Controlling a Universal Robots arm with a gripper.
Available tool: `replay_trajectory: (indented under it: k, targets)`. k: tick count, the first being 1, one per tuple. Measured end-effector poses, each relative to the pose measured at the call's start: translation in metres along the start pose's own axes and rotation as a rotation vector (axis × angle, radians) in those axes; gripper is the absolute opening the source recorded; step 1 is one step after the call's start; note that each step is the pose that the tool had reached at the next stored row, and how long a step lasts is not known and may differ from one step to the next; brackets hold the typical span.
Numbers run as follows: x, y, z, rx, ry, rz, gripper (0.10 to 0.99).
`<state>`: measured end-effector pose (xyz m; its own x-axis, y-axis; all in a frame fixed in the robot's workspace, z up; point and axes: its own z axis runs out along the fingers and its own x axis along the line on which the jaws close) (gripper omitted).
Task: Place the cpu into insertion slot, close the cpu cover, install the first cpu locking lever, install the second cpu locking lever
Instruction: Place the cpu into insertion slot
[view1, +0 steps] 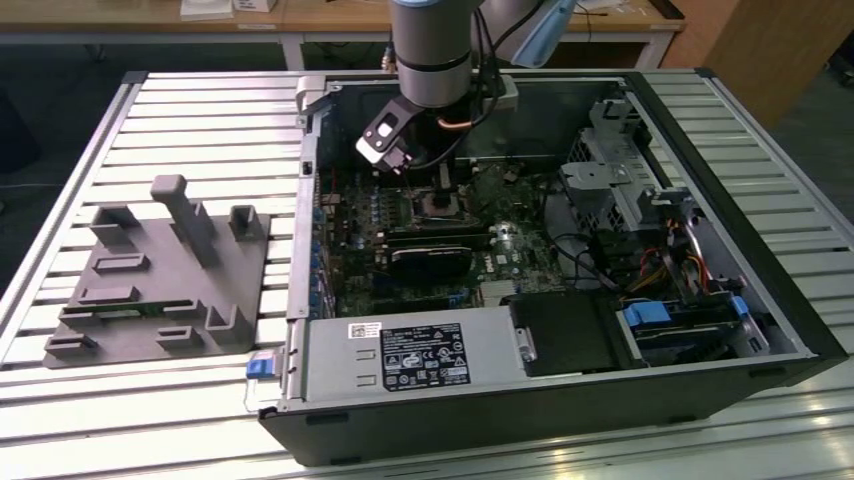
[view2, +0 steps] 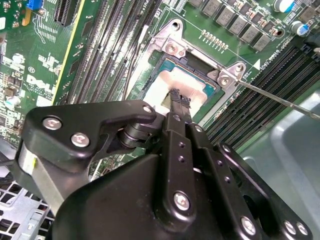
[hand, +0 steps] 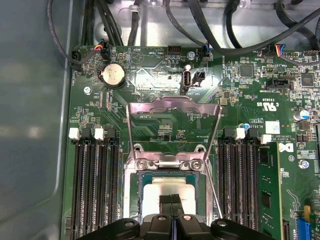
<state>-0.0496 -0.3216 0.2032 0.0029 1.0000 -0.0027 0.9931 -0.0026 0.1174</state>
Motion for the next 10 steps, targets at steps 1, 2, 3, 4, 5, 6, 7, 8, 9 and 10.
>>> replay_trajectory:
  k: [1,2,3,4,5,6,7,8,9,10]
  targets:
    - [-0.0003,0.0,0.0,0.0,0.0026,0.0,0.106]
    - [-0.0007,0.0,0.0001,0.0,0.0059,0.001,0.106]
    - [-0.001,0.0,0.0002,0.0,0.0085,0.001,0.106]
    - [-0.0013,0.0,0.0003,0.0,0.01,0.001,0.106]
    - [-0.0014,0.0,0.0005,0.0,0.011,0.001,0.106]
    - [-0.0016,-0.0001,0.0008,0.0,0.0119,0.002,0.106]
    - [-0.0019,-0.0001,0.0011,0.0,0.0129,0.002,0.106]
    - [-0.0021,-0.0001,0.0015,0.0,0.014,0.002,0.106]
    - [-0.0024,-0.0002,0.0018,0.0,0.0151,0.002,0.106]
    - [-0.0024,-0.0002,0.0019,0.0,0.0154,0.002,0.106]
